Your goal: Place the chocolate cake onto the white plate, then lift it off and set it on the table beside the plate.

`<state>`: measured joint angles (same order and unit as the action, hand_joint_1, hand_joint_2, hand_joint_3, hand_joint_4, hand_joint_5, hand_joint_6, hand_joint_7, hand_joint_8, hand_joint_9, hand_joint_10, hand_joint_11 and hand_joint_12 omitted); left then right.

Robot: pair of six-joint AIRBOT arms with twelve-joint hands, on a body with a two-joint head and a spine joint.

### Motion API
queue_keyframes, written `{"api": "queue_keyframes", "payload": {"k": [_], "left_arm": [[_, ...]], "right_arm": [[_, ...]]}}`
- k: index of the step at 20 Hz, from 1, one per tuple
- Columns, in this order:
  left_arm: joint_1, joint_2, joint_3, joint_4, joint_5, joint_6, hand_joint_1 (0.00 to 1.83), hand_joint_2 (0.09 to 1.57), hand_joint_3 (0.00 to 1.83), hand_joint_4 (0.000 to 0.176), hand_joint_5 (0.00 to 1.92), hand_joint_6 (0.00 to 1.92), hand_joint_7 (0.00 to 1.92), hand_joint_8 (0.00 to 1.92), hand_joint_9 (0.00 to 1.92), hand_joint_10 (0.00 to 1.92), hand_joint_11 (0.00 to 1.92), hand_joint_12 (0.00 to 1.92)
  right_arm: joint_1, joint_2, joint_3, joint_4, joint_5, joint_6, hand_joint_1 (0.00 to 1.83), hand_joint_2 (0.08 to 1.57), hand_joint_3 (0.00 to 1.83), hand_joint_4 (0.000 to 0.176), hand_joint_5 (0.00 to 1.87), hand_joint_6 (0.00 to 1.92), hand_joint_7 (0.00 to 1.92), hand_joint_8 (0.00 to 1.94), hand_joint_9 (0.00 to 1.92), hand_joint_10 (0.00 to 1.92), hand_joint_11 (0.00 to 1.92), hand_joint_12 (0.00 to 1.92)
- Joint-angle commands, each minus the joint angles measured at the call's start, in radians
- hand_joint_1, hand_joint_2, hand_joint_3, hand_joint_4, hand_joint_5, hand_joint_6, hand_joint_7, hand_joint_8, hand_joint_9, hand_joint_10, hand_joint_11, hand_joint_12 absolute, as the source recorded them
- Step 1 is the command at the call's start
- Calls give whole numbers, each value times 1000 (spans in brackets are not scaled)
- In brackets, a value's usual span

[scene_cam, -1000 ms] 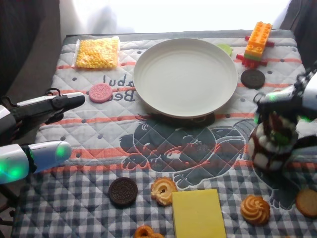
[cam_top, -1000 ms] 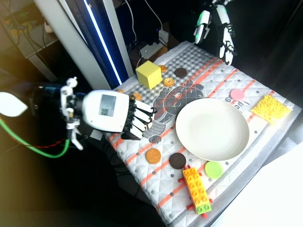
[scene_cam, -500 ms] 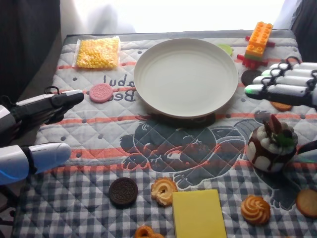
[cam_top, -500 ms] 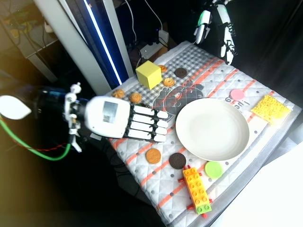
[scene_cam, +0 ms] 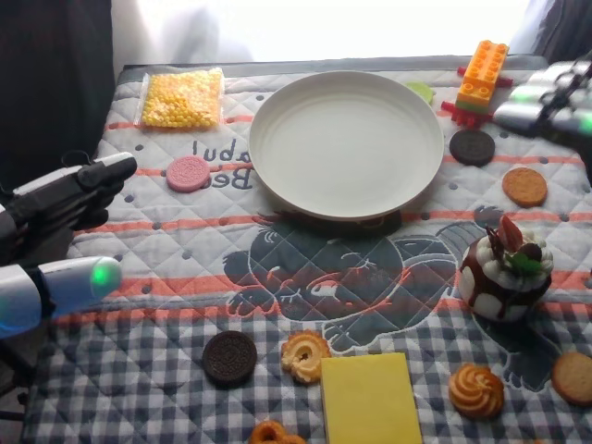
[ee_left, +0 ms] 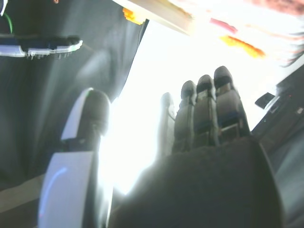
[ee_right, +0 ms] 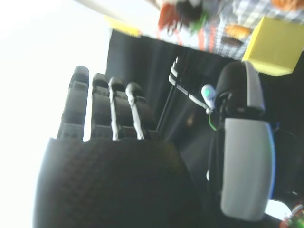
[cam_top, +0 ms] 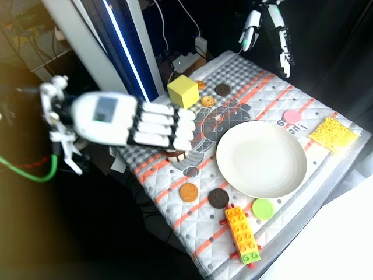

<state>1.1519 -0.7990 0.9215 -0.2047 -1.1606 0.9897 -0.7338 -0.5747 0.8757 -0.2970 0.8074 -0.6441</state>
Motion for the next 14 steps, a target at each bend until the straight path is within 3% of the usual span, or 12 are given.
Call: {"api": "queue_keyframes", "payload": {"k": [1, 2, 4, 5, 6, 7, 8, 9, 10, 12, 13, 14], "left_arm": [[-6, 10, -2, -10, -138, -9, 707, 1200, 0, 80, 134, 1, 99, 1, 124, 6, 0, 497], [-6, 14, -4, -10, -151, -9, 730, 1201, 0, 80, 126, 2, 76, 3, 89, 9, 0, 376], [-6, 17, -5, -12, -175, -9, 736, 1198, 0, 88, 131, 5, 81, 7, 84, 10, 0, 352], [-6, 20, -5, -14, -193, -9, 729, 1182, 0, 100, 183, 11, 134, 9, 91, 9, 0, 262], [-6, 23, -6, -18, -212, -9, 722, 1177, 0, 82, 192, 8, 142, 5, 101, 9, 0, 304], [-7, 26, -7, -21, -227, -9, 712, 1186, 3, 71, 167, 1, 143, 3, 103, 8, 0, 318], [-8, 29, -8, -23, -247, -9, 753, 1178, 0, 64, 161, 0, 113, 1, 81, 2, 0, 258], [-9, 34, -8, -24, -265, -9, 738, 1192, 3, 52, 138, 0, 92, 0, 57, 0, 0, 185], [-12, 39, -9, -27, -291, -9, 659, 1205, 4, 62, 71, 0, 57, 0, 19, 0, 0, 100], [-12, 48, -9, -33, -323, -9, 648, 1195, 0, 107, 76, 3, 62, 0, 35, 5, 0, 187], [-12, 48, -9, -44, -341, -9, 643, 1196, 0, 139, 71, 1, 54, 1, 42, 5, 0, 250], [-12, 48, -9, -56, -359, -9, 726, 1168, 0, 152, 67, 1, 64, 3, 58, 7, 0, 282]], "right_arm": [[-1, 7, 2, 61, 163, -8, 758, 1105, 0, 29, 0, 0, 0, 0, 6, 5, 0, 84], [-12, 7, 0, 86, 186, -22, 766, 1097, 0, 32, 0, 0, 0, 0, 11, 4, 0, 116], [-20, 7, -10, 118, 207, -62, 749, 1096, 0, 33, 0, 0, 0, 0, 19, 4, 0, 173], [-23, 7, -16, 133, 221, -86, 762, 1101, 0, 39, 0, 0, 0, 0, 21, 3, 0, 327], [-26, 7, -18, 145, 238, -100, 784, 1117, 3, 31, 0, 0, 0, 0, 3, 0, 0, 222], [-28, 7, -19, 153, 250, -106, 798, 1123, 2, 37, 0, 0, 0, 0, 0, 0, 0, 175], [-33, 7, -21, 166, 269, -115, 791, 1136, 3, 55, 0, 0, 0, 0, 0, 0, 0, 224], [-36, 7, -22, 176, 288, -125, 792, 1146, 3, 58, 0, 0, 0, 0, 0, 0, 0, 205], [-36, 7, -25, 187, 309, -141, 818, 1141, 0, 62, 0, 0, 0, 0, 0, 0, 0, 88], [-36, 7, -30, 199, 339, -165, 778, 1120, 0, 84, 0, 0, 0, 0, 0, 0, 11, 9], [-38, 7, -33, 207, 357, -177, 769, 1112, 0, 85, 0, 0, 0, 0, 0, 0, 1, 1], [-39, 5, -34, 212, 369, -184, 764, 1122, 0, 66, 0, 0, 0, 0, 0, 0, 0, 0]]}}
